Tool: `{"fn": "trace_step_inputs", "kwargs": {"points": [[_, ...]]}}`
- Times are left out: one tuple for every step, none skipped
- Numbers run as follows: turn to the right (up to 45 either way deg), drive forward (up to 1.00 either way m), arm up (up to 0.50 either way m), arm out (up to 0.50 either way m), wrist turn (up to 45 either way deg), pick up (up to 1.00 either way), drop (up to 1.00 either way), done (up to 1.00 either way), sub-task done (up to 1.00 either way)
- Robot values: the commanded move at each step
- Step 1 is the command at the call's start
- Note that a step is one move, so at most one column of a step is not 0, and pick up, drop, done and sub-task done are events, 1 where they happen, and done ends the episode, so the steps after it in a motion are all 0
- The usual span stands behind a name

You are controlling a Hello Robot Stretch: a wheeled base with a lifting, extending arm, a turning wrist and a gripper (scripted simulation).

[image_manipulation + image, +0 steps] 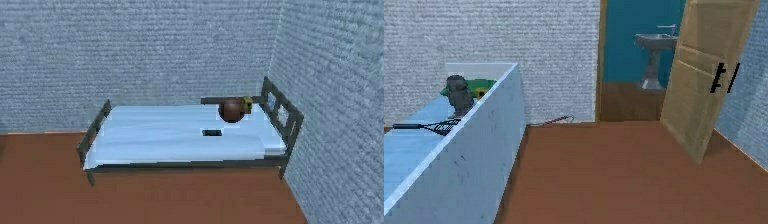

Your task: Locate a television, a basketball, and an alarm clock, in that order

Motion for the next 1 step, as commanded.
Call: {"fn": "trace_step_inputs", "kwargs": {"points": [[45.0, 0.0, 0.0, 0.0, 0.0, 0.0, 0.0, 0.0, 0.0]]}}
